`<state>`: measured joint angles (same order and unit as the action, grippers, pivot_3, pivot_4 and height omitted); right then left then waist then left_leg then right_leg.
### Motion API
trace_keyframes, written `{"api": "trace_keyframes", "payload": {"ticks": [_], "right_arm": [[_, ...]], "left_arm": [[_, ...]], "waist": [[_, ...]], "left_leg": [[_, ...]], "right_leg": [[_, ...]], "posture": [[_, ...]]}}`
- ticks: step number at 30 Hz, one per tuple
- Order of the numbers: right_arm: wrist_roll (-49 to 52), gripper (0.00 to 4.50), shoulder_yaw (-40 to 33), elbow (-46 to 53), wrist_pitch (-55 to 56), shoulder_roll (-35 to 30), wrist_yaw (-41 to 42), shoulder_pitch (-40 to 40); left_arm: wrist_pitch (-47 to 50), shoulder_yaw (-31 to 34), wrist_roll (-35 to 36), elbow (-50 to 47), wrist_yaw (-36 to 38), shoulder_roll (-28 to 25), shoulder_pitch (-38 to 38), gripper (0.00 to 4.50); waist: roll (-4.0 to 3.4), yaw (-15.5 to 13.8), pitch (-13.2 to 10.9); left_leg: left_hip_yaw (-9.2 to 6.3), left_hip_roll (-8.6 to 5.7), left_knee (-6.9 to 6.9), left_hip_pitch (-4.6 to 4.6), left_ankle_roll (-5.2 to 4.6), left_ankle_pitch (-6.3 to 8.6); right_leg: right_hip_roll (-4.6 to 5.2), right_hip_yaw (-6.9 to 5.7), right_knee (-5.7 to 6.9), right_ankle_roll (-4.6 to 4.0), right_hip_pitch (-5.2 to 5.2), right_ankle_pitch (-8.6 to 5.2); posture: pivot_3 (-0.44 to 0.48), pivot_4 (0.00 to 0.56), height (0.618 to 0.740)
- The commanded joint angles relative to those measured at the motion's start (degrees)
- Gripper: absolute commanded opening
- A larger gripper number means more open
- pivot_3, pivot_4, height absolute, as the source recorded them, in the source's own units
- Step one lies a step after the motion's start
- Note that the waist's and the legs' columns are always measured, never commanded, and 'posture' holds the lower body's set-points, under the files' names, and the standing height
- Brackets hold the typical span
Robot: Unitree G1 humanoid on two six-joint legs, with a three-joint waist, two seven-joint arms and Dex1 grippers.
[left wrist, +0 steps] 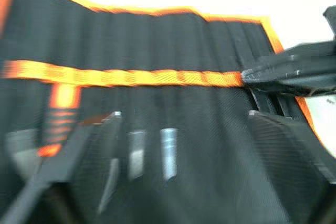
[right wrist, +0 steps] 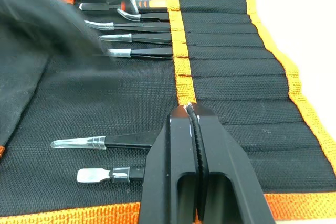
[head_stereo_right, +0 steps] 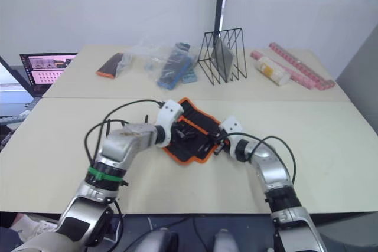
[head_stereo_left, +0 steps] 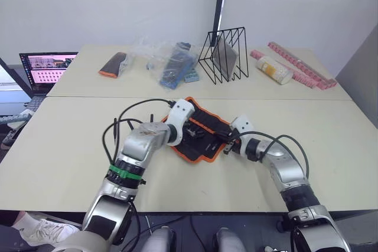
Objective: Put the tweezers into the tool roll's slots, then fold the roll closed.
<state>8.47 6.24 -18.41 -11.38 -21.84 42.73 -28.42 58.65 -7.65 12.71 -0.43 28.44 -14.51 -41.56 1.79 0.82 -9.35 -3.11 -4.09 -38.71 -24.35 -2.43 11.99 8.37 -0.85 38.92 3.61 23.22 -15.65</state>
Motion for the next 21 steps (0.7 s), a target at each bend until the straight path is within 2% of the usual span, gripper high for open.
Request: {"api": "trace_keyframes", "payload": {"ticks": [1, 4, 6, 12, 15, 16, 19, 21], "right_arm": [[-1.7, 0.00, 0.5, -3.2, 0.0, -0.4, -0.2, 0.2], [-1.8, 0.00, 0.3, -4.4, 0.6, -0.3, -0.2, -0.4], [-1.8, 0.00, 0.3, -4.9, 1.0, -0.2, -0.1, -0.7], [-1.6, 0.00, 0.2, -6.3, 2.5, -0.1, 0.7, -1.3], [-1.6, 0.00, 0.0, -6.9, 2.8, -0.2, 1.0, -1.8], [-1.5, 0.00, 0.0, -7.1, 2.9, -0.3, 1.1, -2.0], [-1.5, 0.00, -0.1, -7.8, 3.3, -0.4, 1.4, -2.4], [-1.5, 0.00, -0.1, -8.1, 3.4, -0.4, 1.7, -2.5]], "left_arm": [[2.7, 5.4, 2.7, -8.0, 0.5, -3.9, 0.2, 4.49], [3.3, 7.4, 0.9, -10.4, -0.6, -10.4, 2.4, 4.49], [-3.0, 10.1, 0.3, -11.9, 0.2, -14.0, 6.6, 4.49], [-13.3, 23.3, 3.0, -15.4, 2.3, -19.7, 20.0, 4.49], [-12.5, 33.0, 10.3, -18.2, 4.9, -18.7, 26.7, 4.49], [-13.3, 36.1, 11.4, -19.4, 5.0, -18.1, 30.3, 4.49], [-20.7, 41.7, 10.5, -21.7, 4.5, -15.2, 41.4, 4.49], [-24.4, 43.1, 10.2, -22.4, 4.0, -13.4, 46.1, 4.49]], "waist": [[0.00, 0.0, 0.0], [-0.01, 0.0, 0.0], [-0.04, 0.1, 0.0], [-0.03, -0.3, 0.0], [-0.03, -0.4, 0.0], [-0.03, -0.4, 0.0], [-0.06, -0.1, 0.0], [-0.06, -0.4, 0.0]], "left_leg": [[0.00, 0.00, 0.00, 0.03, 0.00, 0.00], [0.00, 0.00, 0.02, 0.04, 0.01, 0.00], [0.01, 0.00, 0.07, 0.09, 0.01, 0.00], [0.01, 0.01, 0.06, 0.11, 0.01, 0.01], [-0.01, 0.01, 0.05, 0.11, 0.06, 0.04], [-0.01, 0.01, 0.05, 0.10, 0.41, 0.24], [-0.01, 0.03, 0.06, 0.12, 0.45, 0.28], [0.00, 0.03, 0.07, 0.13, 0.43, 0.29]], "right_leg": [[0.00, 0.00, -0.01, 0.00, -0.02, 0.00], [0.00, 0.01, 0.00, 0.00, 0.00, 0.00], [-0.01, 0.05, 0.01, -0.01, 0.00, 0.00], [0.01, 0.06, -0.04, -0.02, 0.19, 0.01], [0.05, 0.06, -0.10, -0.02, 0.16, 0.01], [0.06, 0.06, -0.12, -0.02, 0.18, 0.01], [0.07, 0.06, -0.13, -0.02, 0.16, 0.01], [0.07, 0.08, -0.13, -0.03, 0.16, 0.01]], "posture": [[0.000, 0.150, 0.687], [0.000, 0.150, 0.687], [0.000, 0.150, 0.687], [0.000, 0.150, 0.687], [0.000, 0.150, 0.687], [0.000, 0.150, 0.687], [0.000, 0.150, 0.687], [0.000, 0.150, 0.687]]}}
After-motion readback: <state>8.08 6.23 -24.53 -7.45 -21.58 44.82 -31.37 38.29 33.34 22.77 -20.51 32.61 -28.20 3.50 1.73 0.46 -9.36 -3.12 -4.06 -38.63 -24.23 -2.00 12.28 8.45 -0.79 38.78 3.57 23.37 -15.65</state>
